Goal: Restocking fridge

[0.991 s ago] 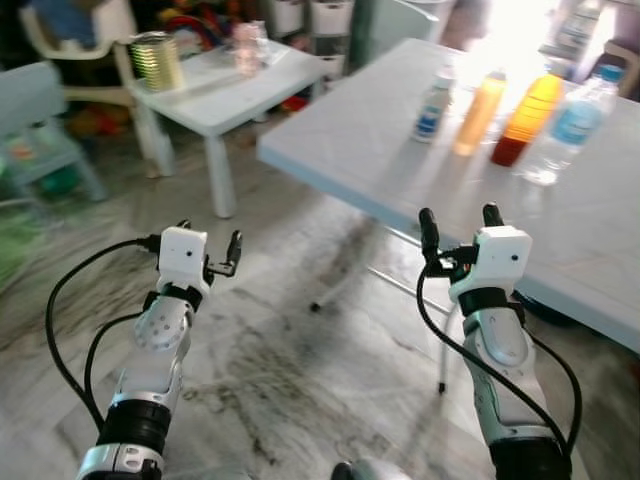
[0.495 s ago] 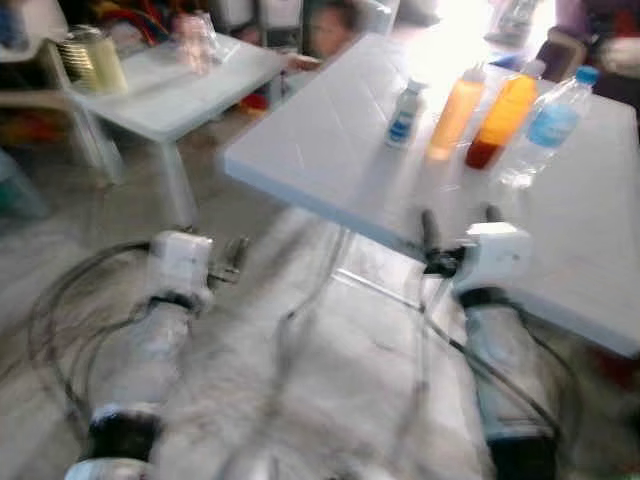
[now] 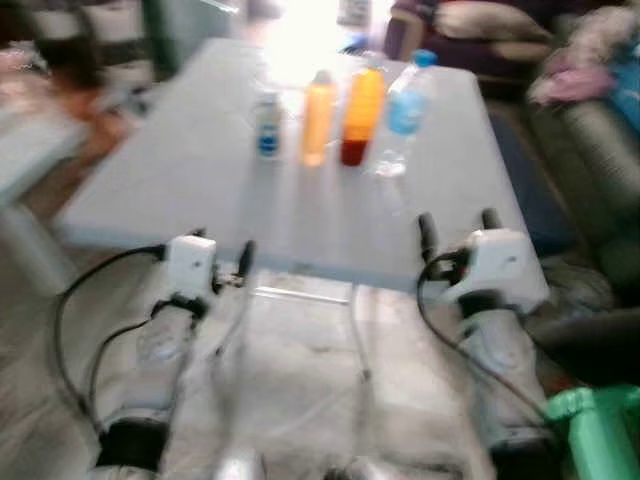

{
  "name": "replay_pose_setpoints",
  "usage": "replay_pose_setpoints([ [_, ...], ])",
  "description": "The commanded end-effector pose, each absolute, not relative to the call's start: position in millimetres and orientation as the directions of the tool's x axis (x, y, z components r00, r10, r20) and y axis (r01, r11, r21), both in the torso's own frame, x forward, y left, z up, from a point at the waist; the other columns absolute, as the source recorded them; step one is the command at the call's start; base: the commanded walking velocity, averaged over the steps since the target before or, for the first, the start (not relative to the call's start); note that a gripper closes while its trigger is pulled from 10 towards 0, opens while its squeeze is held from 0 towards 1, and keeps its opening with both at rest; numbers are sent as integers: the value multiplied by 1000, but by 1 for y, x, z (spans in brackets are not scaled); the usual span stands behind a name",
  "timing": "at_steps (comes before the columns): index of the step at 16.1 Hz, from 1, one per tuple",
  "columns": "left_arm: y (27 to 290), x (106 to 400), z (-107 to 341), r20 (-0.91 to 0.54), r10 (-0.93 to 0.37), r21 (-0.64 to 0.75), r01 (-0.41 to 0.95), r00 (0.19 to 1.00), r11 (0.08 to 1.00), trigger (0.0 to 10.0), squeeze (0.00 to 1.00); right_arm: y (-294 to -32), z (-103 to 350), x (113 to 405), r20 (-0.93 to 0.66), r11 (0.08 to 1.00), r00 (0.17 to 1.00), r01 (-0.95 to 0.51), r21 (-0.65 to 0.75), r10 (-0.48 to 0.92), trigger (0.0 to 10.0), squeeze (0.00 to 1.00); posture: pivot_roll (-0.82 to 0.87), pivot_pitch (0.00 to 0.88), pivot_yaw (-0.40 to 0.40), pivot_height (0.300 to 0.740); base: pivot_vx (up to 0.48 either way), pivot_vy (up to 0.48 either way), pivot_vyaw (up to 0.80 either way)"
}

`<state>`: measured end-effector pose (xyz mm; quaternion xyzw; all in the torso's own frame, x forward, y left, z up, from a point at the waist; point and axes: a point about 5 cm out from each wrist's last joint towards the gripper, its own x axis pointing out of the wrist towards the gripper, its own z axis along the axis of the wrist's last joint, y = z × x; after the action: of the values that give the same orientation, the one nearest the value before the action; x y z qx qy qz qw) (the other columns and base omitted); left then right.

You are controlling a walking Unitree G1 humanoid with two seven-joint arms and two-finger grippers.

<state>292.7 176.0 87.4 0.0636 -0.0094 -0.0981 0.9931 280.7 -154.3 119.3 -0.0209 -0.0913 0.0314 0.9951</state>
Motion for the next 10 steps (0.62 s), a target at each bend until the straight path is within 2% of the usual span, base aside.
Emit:
replay_pose_setpoints([
  [1,171,293,89,10,-201,119,199,979,973,10000,0,-160,125,282,200,996,978,-50,-67,63,10000,0,-8,101,-48,740,326,0,0],
  [7,164,295,92,25,-204,105,201,979,974,10000,0,-153,130,284,215,992,970,-94,-84,110,10000,0,-1,98,-42,740,335,0,0],
  [10,163,298,93,30,-196,106,192,980,976,10000,0,-149,133,283,237,988,960,-129,-90,147,10000,0,-3,92,-39,740,290,0,642],
])
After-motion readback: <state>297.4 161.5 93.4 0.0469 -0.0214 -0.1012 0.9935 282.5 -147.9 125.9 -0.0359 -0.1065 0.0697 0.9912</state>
